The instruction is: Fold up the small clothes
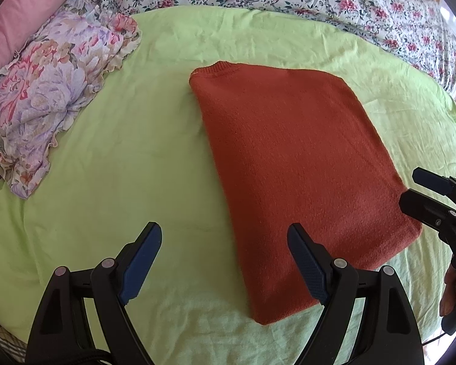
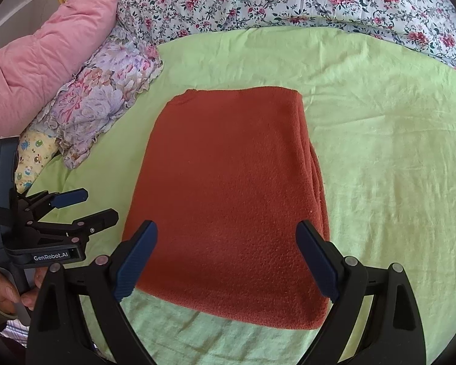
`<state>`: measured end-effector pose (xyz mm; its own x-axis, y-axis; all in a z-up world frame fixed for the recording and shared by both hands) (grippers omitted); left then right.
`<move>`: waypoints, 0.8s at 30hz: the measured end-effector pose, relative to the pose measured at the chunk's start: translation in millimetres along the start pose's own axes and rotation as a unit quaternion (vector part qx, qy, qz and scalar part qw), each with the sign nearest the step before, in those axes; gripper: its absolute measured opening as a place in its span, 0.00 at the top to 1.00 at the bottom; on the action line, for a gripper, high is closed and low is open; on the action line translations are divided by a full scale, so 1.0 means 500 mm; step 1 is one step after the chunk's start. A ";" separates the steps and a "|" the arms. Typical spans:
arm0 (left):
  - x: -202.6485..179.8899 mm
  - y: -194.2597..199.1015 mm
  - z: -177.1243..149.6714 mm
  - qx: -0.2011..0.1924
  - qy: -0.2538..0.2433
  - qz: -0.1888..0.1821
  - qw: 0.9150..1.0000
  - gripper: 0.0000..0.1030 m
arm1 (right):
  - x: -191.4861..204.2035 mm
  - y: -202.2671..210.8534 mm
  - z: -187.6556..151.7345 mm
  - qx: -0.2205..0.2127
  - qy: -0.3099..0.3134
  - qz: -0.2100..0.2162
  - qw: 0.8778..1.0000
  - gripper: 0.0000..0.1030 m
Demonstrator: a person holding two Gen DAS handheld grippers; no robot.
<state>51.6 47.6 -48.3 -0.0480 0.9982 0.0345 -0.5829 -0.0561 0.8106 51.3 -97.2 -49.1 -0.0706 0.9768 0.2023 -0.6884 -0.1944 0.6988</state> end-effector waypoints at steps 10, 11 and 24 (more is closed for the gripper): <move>-0.005 -0.007 0.002 0.005 0.006 -0.006 1.000 0.17 | 0.000 -0.003 0.002 -0.001 0.000 0.000 1.000 0.10; -0.005 -0.008 0.002 0.006 0.008 -0.005 1.000 0.17 | 0.000 -0.003 0.002 0.000 0.000 0.002 1.000 0.10; -0.017 -0.020 0.014 0.001 0.011 0.003 1.000 0.18 | -0.009 -0.008 0.017 0.000 -0.003 0.000 1.000 0.10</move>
Point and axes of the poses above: each gripper's, at about its wrist camera, not at the fingertips, and y roughly against the way its jaws point, x to its left, z to its top, the point moved 2 cm from there along -y, roughly the way its jaws point, and after that the axes turned 9 degrees about -x, right-handed, at the moved point
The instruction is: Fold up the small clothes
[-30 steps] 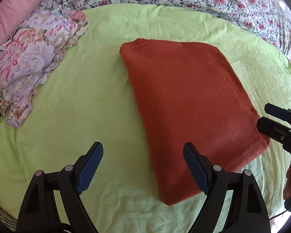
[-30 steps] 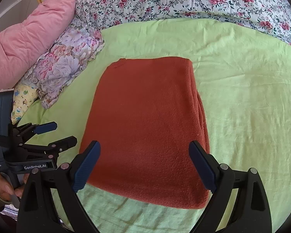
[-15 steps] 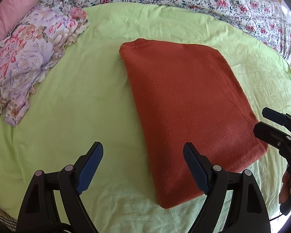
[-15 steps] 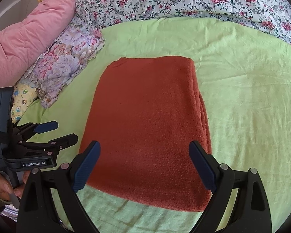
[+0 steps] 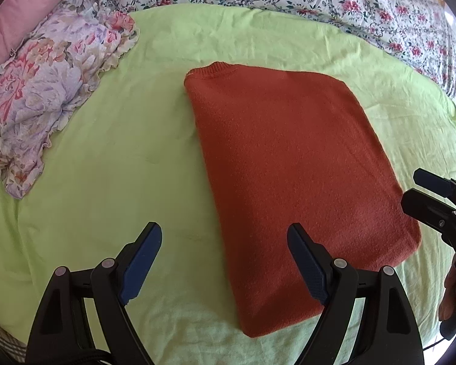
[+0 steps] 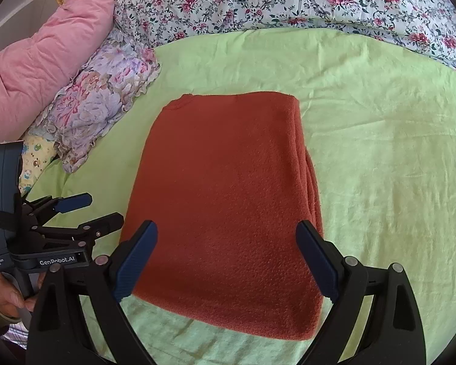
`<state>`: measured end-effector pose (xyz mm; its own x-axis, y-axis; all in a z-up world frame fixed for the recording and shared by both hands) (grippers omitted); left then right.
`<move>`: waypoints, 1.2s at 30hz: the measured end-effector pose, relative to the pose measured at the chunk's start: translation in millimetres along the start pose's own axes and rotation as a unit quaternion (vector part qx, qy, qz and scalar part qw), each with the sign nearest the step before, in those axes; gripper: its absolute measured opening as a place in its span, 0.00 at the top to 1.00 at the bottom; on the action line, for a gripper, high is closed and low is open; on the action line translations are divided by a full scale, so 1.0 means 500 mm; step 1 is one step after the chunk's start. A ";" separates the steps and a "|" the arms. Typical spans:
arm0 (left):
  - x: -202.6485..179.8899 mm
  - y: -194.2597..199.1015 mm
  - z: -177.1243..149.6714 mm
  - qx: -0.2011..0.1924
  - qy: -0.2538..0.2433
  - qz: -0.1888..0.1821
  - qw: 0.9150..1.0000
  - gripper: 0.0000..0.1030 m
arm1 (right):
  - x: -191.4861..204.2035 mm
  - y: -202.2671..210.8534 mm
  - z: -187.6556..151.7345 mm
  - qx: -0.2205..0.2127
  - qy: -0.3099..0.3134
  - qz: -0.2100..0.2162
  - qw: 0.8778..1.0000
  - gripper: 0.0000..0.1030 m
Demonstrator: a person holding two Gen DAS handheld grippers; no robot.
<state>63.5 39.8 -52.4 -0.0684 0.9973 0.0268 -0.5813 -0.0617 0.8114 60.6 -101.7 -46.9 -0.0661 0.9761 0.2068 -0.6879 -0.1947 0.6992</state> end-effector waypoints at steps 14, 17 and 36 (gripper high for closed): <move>0.017 -0.007 0.014 -0.003 0.009 0.007 1.000 0.18 | -0.011 -0.006 0.010 -0.001 -0.003 0.002 1.000 0.10; 0.020 -0.007 0.013 -0.003 0.012 0.008 1.000 0.18 | -0.009 -0.011 0.011 0.001 0.000 0.002 1.000 0.10; 0.021 0.012 0.003 -0.016 0.028 -0.017 0.999 0.18 | -0.015 -0.011 0.015 -0.003 -0.002 -0.001 1.000 0.10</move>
Point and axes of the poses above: each gripper's, at about its wrist camera, not at the fingertips, and y roughly against the way its jaws point, x to its left, z to its top, the point moved 2 cm from there along -y, roughly the way its jaws point, and after that the axes turned 9 degrees about -x, right-handed, at the moved point
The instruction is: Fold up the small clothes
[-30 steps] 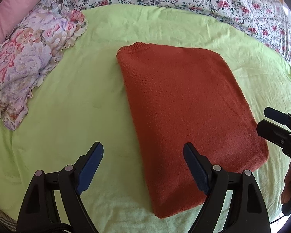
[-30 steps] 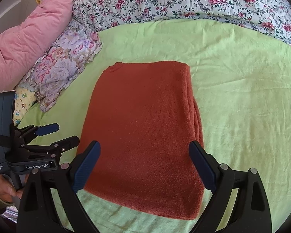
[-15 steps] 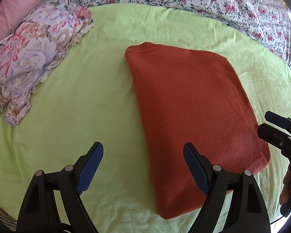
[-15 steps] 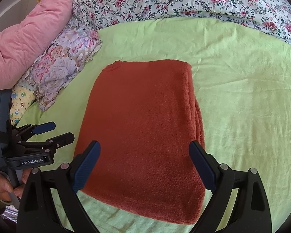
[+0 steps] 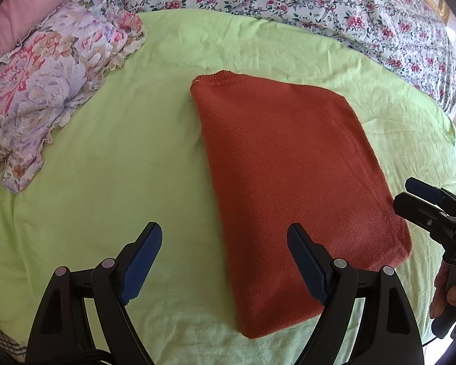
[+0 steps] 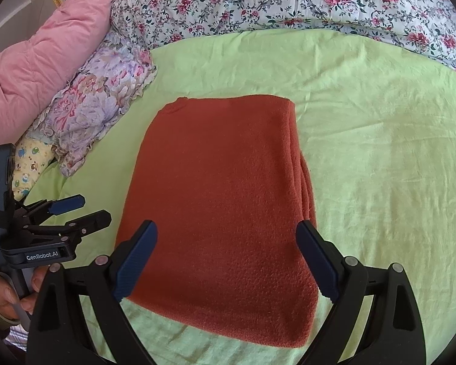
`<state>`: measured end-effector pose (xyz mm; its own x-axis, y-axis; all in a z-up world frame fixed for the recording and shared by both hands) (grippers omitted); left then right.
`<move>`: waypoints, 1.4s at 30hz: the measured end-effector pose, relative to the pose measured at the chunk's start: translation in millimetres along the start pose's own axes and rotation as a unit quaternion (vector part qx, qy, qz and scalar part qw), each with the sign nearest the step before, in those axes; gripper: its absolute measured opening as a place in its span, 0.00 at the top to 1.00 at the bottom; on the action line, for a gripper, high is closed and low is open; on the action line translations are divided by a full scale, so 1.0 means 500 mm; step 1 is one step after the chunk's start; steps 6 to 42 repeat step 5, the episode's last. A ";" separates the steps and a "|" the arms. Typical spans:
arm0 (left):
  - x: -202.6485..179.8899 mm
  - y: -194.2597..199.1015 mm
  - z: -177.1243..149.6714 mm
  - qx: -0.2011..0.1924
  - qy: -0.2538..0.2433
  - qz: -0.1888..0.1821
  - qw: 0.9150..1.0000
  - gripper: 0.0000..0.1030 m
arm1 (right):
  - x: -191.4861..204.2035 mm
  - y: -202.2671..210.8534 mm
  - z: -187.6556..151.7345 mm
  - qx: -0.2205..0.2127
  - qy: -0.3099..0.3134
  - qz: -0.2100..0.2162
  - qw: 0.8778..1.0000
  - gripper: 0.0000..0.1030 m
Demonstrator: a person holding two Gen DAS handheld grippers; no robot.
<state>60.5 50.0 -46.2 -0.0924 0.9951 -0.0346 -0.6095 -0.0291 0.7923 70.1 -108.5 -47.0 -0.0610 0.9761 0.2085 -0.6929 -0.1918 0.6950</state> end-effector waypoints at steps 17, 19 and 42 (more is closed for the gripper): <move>0.005 0.000 -0.003 0.006 0.006 -0.005 1.000 0.17 | -0.002 0.003 -0.004 -0.002 0.000 0.000 1.000 0.10; 0.005 0.000 -0.003 0.006 0.006 -0.005 1.000 0.17 | -0.002 0.003 -0.004 -0.002 0.000 0.000 1.000 0.10; 0.005 0.000 -0.003 0.006 0.006 -0.005 1.000 0.17 | -0.002 0.003 -0.004 -0.002 0.000 0.000 1.000 0.10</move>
Point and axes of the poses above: each gripper's, at about its wrist camera, not at the fingertips, and y roughly against the way its jaws point, x to its left, z to its top, the point moved 2 cm from there along -y, roughly the way its jaws point, and after that the axes turned 9 degrees about -x, right-handed, at the moved point
